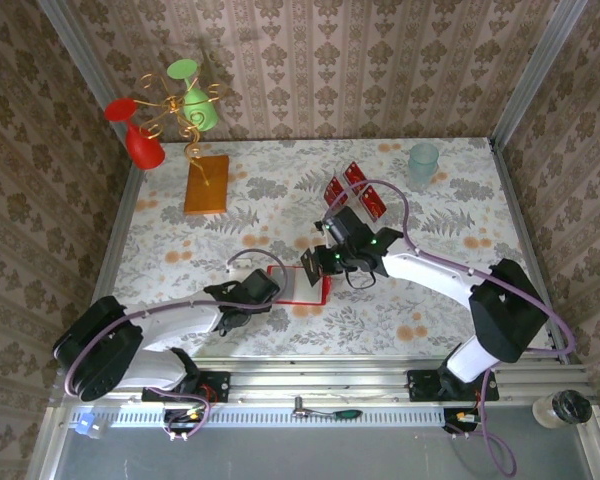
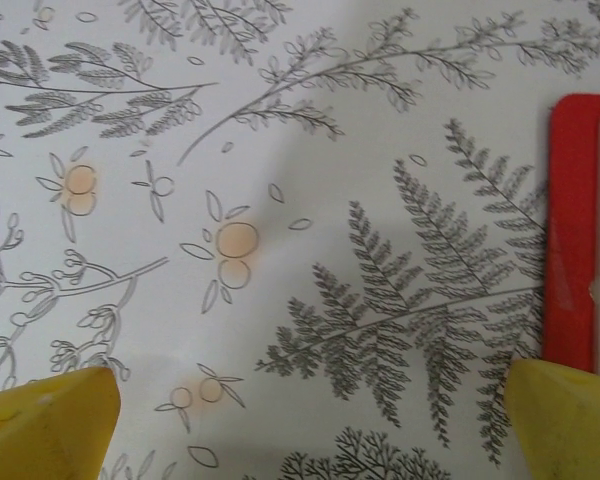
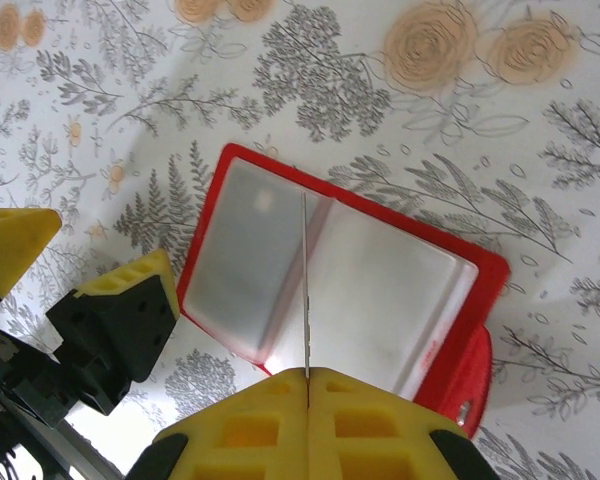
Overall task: Put the credit cards into the card holder
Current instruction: Move the card holder to the center of the table.
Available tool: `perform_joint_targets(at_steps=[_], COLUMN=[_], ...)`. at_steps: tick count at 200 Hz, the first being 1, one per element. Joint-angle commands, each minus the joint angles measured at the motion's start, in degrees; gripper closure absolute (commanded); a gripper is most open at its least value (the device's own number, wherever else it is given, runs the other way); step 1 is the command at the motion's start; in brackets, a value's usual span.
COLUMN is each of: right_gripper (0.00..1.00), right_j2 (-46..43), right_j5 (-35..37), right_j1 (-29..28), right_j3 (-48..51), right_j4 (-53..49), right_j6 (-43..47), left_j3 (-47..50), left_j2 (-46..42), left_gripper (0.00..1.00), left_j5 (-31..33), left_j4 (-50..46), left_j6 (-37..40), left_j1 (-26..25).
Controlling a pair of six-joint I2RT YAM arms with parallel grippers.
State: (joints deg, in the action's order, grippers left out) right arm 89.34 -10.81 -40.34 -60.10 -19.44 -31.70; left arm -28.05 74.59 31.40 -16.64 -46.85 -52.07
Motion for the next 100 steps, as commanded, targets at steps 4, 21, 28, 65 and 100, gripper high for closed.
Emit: perform_joint_targets(at_steps=[4, 21, 28, 65, 100], right_gripper=[1.0, 1.0, 1.0, 1.0, 1.0], right_j2=[-2.85, -3.7, -4.16, -3.94, -1.86], right_j5=[-0.57, -1.1, -1.49, -5.23, -7.4], right_j1=[1.08, 1.87, 2.17, 2.81, 2.48], right_j3=[1.79, 2.83, 3.25, 4.57, 5.17], right_j4=[0.5, 0.76, 1.03, 3.86, 7.51], right_j6=[0.87, 0.9, 0.85, 0.11, -1.21], left_j3=[-1.38, -2.03, -2.31, -2.29, -1.1], left_j2=[1.92, 3.42, 3.79, 2.77, -2.21], left_gripper=[0.0, 0.0, 0.0, 0.0, 0.0], left_j5=[1.73, 2.46, 2.97, 4.11, 5.34], left_j4=[-0.55, -0.65, -0.95, -2.13, -4.34], left_j6=[-2.27, -3.94, -4.67, -7.06, -7.2], left_j1=[-2.04, -3.93, -4.78, -7.03, -6.94])
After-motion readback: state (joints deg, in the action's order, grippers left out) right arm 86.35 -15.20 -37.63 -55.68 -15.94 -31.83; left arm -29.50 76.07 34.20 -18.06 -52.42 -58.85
